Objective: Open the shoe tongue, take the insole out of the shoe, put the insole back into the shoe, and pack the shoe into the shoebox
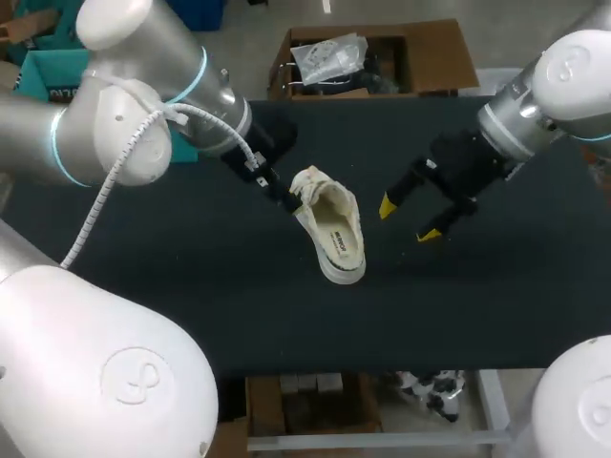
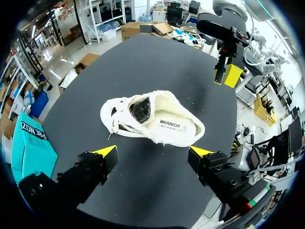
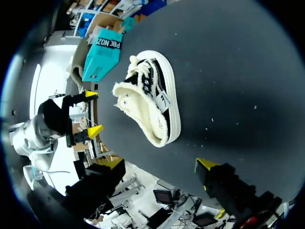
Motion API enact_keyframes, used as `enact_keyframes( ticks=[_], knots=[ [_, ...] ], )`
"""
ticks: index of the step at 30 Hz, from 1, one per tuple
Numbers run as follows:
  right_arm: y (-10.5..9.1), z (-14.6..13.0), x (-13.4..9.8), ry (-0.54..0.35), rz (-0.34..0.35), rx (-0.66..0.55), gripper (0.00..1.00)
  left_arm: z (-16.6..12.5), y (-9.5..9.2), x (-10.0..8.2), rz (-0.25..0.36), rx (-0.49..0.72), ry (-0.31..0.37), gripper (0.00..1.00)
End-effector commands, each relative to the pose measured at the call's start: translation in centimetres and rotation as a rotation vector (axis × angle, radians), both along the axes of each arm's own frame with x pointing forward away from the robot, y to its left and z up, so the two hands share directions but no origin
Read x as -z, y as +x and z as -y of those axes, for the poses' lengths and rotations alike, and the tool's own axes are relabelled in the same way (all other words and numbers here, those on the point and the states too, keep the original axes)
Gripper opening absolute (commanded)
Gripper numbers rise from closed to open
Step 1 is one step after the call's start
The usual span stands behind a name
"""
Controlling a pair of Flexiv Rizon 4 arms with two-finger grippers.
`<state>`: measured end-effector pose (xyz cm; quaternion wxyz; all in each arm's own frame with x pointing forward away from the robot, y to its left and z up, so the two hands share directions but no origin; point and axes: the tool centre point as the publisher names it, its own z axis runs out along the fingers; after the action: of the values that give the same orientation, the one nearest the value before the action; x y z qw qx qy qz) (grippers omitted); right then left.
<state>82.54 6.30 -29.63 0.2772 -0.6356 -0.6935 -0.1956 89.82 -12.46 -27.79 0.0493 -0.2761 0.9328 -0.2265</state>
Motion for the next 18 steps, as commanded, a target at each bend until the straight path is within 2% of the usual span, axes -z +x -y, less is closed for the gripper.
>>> enact_keyframes(
  ticks=[1, 2, 4, 5, 7, 8, 10, 11, 13, 14, 16, 18],
  knots=[
    [0.1, 2.0, 0.2, -0.008, 0.038, -0.160, 1.00, 2.4, 0.1, 2.0, -0.375, -0.267, 0.350, 1.00],
    [0.0, 2.6, 0.0, -0.010, 0.055, -0.162, 1.00, 2.7, 0.1, 2.5, -0.404, -0.360, 0.372, 1.00],
    [-0.3, 3.5, -0.6, -0.056, 0.118, -0.257, 1.00, 2.9, 0.1, 3.1, -0.467, -0.406, 0.375, 1.00],
    [-0.4, 4.0, -0.8, -0.074, 0.133, -0.281, 1.00, 3.0, 0.2, 3.5, -0.481, -0.509, 0.401, 1.00],
    [-0.4, 4.7, -1.2, -0.119, 0.175, -0.372, 1.00, 3.1, 0.0, 3.9, -0.513, -0.530, 0.399, 1.00],
    [-0.3, 5.1, -1.4, -0.137, 0.186, -0.398, 1.00, 3.1, -0.2, 4.1, -0.506, -0.609, 0.421, 1.00],
    [-0.3, 5.6, -1.6, -0.169, 0.231, -0.491, 1.00, 3.0, -0.7, 4.4, -0.539, -0.621, 0.388, 1.00],
    [-0.2, 6.0, -1.6, -0.175, 0.239, -0.517, 1.00, 2.9, -0.7, 4.5, -0.536, -0.679, 0.394, 1.00],
    [0.0, 6.4, -1.6, -0.201, 0.269, -0.586, 1.00, 2.8, -0.7, 4.9, -0.573, -0.694, 0.356, 1.00],
    [0.2, 6.6, -1.6, -0.203, 0.277, -0.605, 1.00, 2.6, -0.6, 5.2, -0.570, -0.761, 0.352, 1.00],
    [0.3, 7.2, -1.5, -0.208, 0.324, -0.671, 1.00, 2.5, -0.4, 5.7, -0.598, -0.777, 0.314, 1.00],
    [0.5, 7.9, -1.2, -0.198, 0.379, -0.733, 1.00, 2.6, -0.2, 6.3, -0.589, -0.848, 0.308, 1.00]
  ],
)
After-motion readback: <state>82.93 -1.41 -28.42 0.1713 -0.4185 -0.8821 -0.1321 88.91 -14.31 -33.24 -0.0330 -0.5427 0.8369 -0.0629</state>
